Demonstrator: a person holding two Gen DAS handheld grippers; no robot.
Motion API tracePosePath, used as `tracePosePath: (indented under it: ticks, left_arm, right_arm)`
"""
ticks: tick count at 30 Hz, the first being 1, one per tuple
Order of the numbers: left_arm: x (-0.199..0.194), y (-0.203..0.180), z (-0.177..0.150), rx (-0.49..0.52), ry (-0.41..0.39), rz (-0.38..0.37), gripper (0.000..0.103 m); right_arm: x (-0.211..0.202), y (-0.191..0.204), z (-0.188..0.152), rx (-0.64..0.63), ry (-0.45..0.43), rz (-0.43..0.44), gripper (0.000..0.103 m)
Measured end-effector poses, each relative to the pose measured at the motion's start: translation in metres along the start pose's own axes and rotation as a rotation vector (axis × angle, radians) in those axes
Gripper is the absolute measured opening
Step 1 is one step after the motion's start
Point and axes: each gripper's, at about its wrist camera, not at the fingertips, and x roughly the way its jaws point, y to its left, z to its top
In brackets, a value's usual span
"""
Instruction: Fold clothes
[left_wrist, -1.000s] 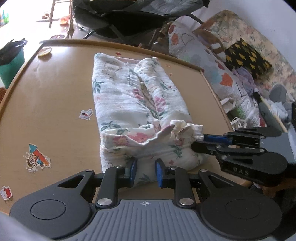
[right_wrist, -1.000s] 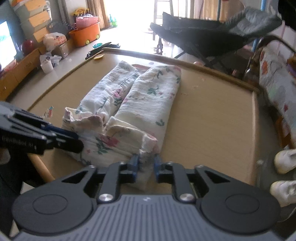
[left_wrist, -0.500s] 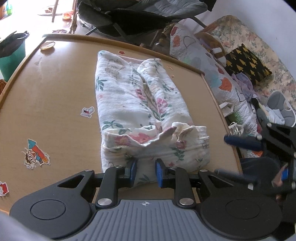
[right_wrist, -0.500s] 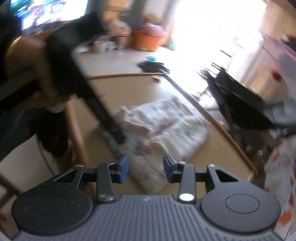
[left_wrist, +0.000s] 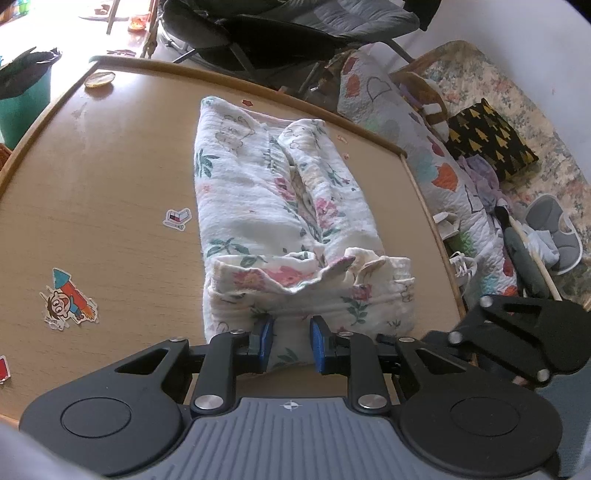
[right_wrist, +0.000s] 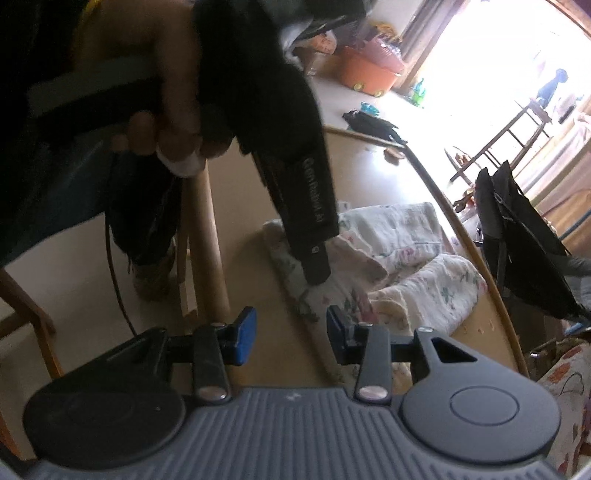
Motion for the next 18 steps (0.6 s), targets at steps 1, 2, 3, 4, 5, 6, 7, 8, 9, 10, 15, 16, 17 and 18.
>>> tracePosePath:
  ticks: [1, 2, 3, 4, 5, 6, 7, 8, 9, 10, 15, 16, 17, 18]
  left_arm:
    - [0.000, 0.000, 0.000, 0.000, 0.000, -0.001, 0.027]
    - [0.000, 0.001, 0.000, 0.000, -0.001, -0.003, 0.027]
    - [0.000, 0.001, 0.000, -0.001, -0.003, -0.005, 0.027]
    - [0.000, 0.002, 0.000, -0.004, -0.005, -0.007, 0.027]
    - [0.001, 0.002, -0.001, -0.007, -0.007, -0.010, 0.027]
    - [0.001, 0.003, -0.001, -0.010, -0.009, -0.012, 0.027]
    - [0.001, 0.003, -0.001, -0.012, -0.009, -0.013, 0.027]
    - [0.001, 0.004, -0.001, -0.014, -0.009, -0.013, 0.027]
    - [0.001, 0.004, -0.001, -0.016, -0.009, -0.013, 0.027]
    - [0.001, 0.004, 0.000, -0.017, -0.008, -0.013, 0.027]
    - [0.002, 0.004, 0.000, -0.022, -0.009, -0.016, 0.027]
    - [0.002, 0.005, 0.000, -0.023, -0.009, -0.018, 0.027]
    - [0.002, 0.005, 0.001, -0.023, -0.009, -0.020, 0.027]
    - [0.002, 0.006, 0.001, -0.024, -0.008, -0.022, 0.027]
  right_arm:
    - [0.003, 0.001, 0.001, -0.011, 0.005, 0.000, 0.041]
    - [0.005, 0.003, 0.001, -0.026, 0.005, -0.009, 0.041]
    - [0.007, 0.004, 0.002, -0.041, 0.003, -0.018, 0.041]
    - [0.009, 0.005, 0.003, -0.056, 0.001, -0.027, 0.041]
    - [0.009, 0.005, 0.004, -0.072, -0.003, -0.044, 0.041]
    - [0.009, 0.006, 0.005, -0.089, -0.008, -0.061, 0.041]
    - [0.009, 0.008, 0.006, -0.108, -0.013, -0.082, 0.041]
    - [0.010, 0.008, 0.007, -0.117, -0.009, -0.077, 0.041]
    - [0.011, 0.008, 0.007, -0.125, -0.005, -0.071, 0.041]
    - [0.013, 0.009, 0.008, -0.137, 0.003, -0.065, 0.040]
    - [0.019, 0.008, 0.011, -0.169, 0.015, -0.060, 0.040]
    - [0.020, 0.006, 0.012, -0.164, 0.016, -0.056, 0.040]
    - [0.020, 0.004, 0.012, -0.158, 0.016, -0.051, 0.040]
    - [0.021, 0.001, 0.012, -0.151, 0.017, -0.045, 0.039]
